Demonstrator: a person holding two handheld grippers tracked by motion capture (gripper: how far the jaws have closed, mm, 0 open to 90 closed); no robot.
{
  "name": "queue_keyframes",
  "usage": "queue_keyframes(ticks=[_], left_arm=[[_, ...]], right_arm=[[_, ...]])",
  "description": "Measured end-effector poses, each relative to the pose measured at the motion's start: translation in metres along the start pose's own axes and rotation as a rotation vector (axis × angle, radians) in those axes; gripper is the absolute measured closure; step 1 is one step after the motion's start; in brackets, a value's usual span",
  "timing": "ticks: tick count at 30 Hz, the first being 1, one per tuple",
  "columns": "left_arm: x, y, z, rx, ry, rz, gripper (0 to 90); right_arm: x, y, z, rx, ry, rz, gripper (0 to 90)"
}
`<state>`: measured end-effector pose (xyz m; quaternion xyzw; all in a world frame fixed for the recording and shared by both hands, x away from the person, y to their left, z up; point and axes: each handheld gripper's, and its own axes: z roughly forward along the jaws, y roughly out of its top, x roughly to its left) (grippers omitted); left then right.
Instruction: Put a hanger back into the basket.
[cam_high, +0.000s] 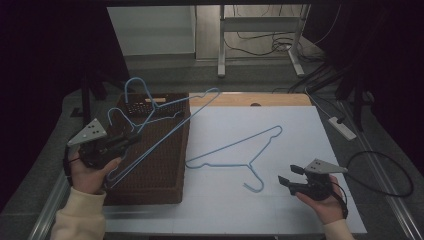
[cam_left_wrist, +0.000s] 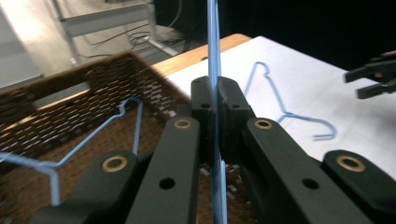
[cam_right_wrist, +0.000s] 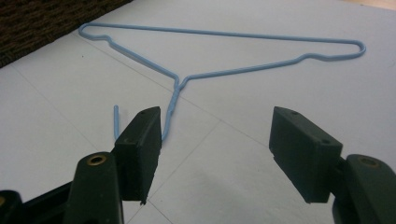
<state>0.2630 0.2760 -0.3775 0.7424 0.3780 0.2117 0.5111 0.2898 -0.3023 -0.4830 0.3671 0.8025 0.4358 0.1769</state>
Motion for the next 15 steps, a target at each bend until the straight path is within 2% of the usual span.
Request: queue_keyframes(ticks=[5,10,15], left_arm=[[0.019,-0.010,-0.005,0.008,0.050,-0.035,87.0],[0.036,-0.021,-0.007,0.041,0.091,-0.068,87.0],[0.047,-0.028,-0.011,0.055,0.128,-0.088,87.0]], right_arm=[[0.001,0.000,0.002,0.008,0.002,-0.006,35.7],[0.000,0.000,0.002,0.006,-0.003,-0.001,35.6],[0.001,0.000,0.002,0.012,0.001,-0.005,35.3]])
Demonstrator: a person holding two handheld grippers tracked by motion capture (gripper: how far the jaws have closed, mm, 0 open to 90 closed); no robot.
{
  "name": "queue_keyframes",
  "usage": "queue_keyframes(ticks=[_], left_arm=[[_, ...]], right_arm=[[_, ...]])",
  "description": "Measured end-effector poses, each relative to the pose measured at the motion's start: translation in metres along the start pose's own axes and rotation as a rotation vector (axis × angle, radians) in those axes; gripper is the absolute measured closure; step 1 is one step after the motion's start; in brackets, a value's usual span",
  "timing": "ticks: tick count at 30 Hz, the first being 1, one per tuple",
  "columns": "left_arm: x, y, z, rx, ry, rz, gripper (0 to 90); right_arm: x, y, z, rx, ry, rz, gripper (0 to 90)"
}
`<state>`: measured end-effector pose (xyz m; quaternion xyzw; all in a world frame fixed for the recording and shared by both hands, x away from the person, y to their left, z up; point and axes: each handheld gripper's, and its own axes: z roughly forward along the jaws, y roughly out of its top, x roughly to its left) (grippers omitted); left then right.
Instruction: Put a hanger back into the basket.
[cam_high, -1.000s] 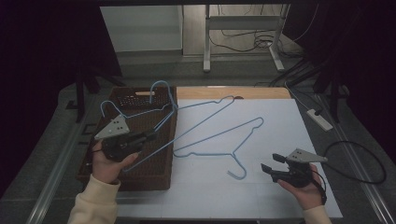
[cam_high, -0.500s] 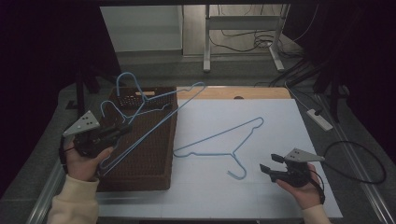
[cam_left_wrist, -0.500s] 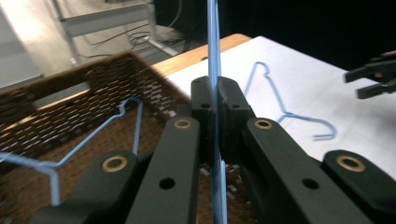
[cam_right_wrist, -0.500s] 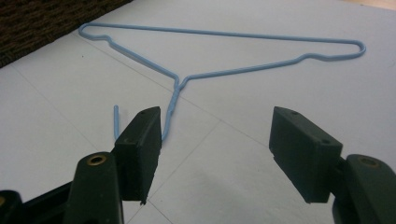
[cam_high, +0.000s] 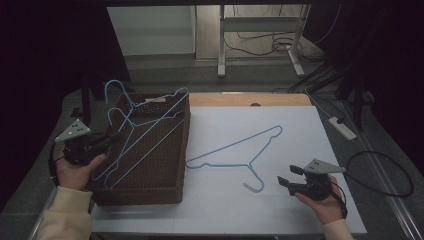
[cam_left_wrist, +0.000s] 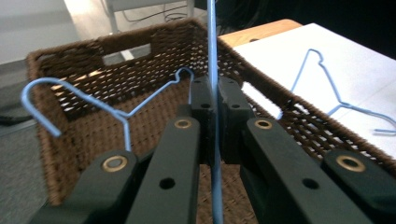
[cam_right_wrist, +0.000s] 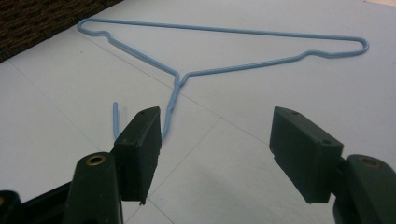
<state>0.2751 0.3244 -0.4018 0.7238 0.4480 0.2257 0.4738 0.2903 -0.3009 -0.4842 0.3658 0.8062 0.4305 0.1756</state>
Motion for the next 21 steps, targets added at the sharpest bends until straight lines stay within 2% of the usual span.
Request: queue_keyframes(ticks=[4,13,21], left_arm=[[0.006,-0.004,0.001,0.015,0.006,-0.014,87.0],[0.013,-0.013,0.021,0.096,0.017,-0.041,87.0],[0.011,-0.015,0.038,0.157,0.002,-0.034,87.0]], right_arm=[[0.000,0.000,0.000,0.002,0.000,0.000,35.2],[0.000,0.000,0.000,-0.005,-0.007,0.002,35.1],[0.000,0.000,0.000,0.002,-0.001,-0.003,34.8]])
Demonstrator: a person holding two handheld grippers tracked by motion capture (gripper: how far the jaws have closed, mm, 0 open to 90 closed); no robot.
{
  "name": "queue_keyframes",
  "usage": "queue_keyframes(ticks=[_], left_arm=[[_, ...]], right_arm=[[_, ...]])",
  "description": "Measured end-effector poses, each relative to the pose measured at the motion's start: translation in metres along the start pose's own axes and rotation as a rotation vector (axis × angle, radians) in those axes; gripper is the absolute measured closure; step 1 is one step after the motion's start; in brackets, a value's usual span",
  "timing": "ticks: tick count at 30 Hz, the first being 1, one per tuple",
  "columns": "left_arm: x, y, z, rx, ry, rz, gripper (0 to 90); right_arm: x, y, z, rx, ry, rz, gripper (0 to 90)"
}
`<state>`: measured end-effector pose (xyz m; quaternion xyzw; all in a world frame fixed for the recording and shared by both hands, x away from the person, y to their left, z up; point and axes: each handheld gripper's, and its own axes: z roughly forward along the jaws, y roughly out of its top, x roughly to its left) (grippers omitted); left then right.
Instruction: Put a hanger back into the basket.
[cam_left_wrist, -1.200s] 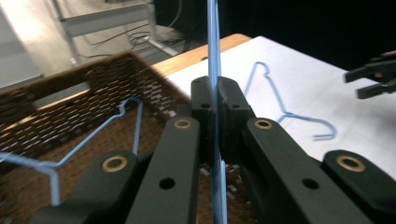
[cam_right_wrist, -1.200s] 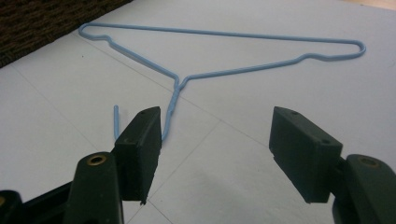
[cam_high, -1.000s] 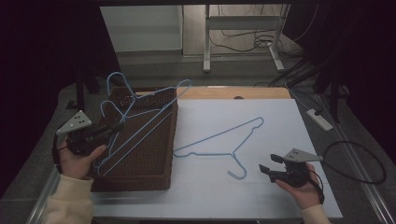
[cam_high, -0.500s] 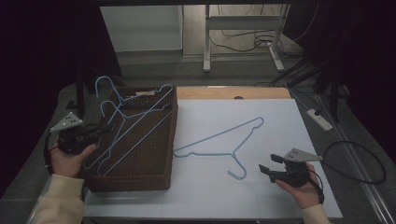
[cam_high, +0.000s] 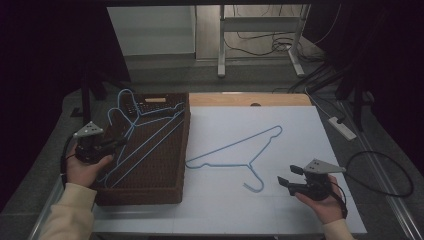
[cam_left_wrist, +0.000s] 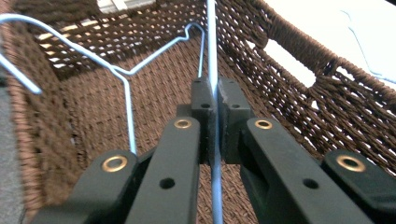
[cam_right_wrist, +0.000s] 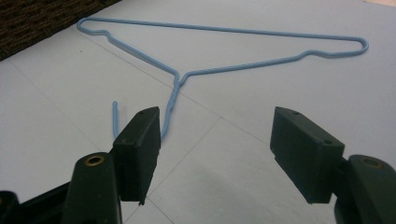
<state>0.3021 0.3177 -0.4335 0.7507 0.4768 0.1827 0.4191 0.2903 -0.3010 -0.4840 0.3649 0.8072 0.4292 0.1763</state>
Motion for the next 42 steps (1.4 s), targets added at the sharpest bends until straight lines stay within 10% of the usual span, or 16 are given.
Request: queue_keyframes(ticks=[9,22,28,42], left_arm=[[0.003,-0.005,0.021,0.113,-0.006,-0.015,86.8],[0.004,-0.004,0.039,0.312,0.152,-0.007,80.8],[-0.001,-0.001,0.030,0.213,0.235,0.047,46.2],[-0.047,0.017,-0.014,-0.055,-0.002,0.103,36.7]], right_arm=[[0.000,-0.001,0.000,0.007,0.002,0.002,34.3],[0.001,-0.001,0.002,0.019,0.002,-0.003,34.0],[0.003,-0.001,0.002,0.024,0.009,-0.013,34.5],[0.002,-0.001,0.003,0.026,0.006,-0.008,34.0]])
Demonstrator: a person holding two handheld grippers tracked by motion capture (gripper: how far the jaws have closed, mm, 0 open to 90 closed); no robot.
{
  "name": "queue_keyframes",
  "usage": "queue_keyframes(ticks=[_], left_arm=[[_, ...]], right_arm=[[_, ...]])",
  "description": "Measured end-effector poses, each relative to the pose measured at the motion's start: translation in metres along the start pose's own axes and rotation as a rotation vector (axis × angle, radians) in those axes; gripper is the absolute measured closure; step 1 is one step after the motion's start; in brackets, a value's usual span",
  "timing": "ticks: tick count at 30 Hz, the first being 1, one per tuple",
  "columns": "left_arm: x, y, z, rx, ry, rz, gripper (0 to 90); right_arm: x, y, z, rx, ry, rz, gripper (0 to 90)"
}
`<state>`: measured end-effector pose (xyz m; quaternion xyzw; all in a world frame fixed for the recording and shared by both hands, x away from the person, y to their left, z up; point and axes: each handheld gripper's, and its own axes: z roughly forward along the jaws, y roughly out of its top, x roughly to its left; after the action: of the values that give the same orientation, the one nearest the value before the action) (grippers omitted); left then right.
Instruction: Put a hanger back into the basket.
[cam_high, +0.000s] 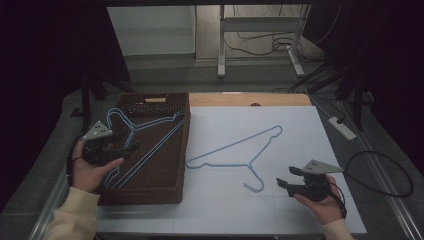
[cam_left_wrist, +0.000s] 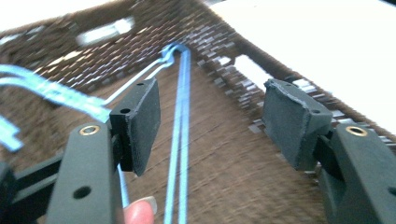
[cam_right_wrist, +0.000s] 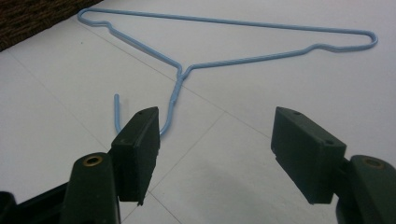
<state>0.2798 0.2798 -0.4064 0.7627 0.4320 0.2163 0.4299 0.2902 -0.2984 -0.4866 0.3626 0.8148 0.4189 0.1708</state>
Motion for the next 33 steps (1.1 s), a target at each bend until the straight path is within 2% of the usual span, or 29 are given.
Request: queue_keyframes(ticks=[3,7,12,15,19,25,30,33], left_arm=[[-0.020,0.002,-0.001,-0.019,-0.055,0.034,36.4],[-0.038,0.001,0.005,-0.014,-0.117,0.047,36.2],[-0.054,-0.002,0.014,0.000,-0.144,0.072,35.4],[-0.058,-0.002,0.016,-0.009,-0.150,0.072,35.1],[-0.066,-0.006,0.020,-0.015,-0.179,0.061,34.8],[-0.081,-0.009,0.028,-0.004,-0.211,0.078,34.3],[-0.093,-0.013,0.033,0.011,-0.216,0.105,34.0],[-0.095,-0.015,0.035,0.014,-0.221,0.105,33.6]], right_arm=[[0.000,0.000,0.001,0.000,-0.003,0.002,33.9],[0.000,0.001,0.001,0.000,-0.002,0.003,33.9],[0.001,0.001,0.003,0.004,0.001,-0.005,33.9],[0.000,0.001,0.003,0.007,0.002,-0.007,33.8],[0.000,0.001,0.002,0.002,0.003,-0.007,33.8],[0.001,0.002,0.003,0.003,0.006,-0.012,33.9],[0.002,0.002,0.003,0.005,0.003,-0.015,33.9],[0.003,0.002,0.003,0.009,0.002,-0.022,33.9]])
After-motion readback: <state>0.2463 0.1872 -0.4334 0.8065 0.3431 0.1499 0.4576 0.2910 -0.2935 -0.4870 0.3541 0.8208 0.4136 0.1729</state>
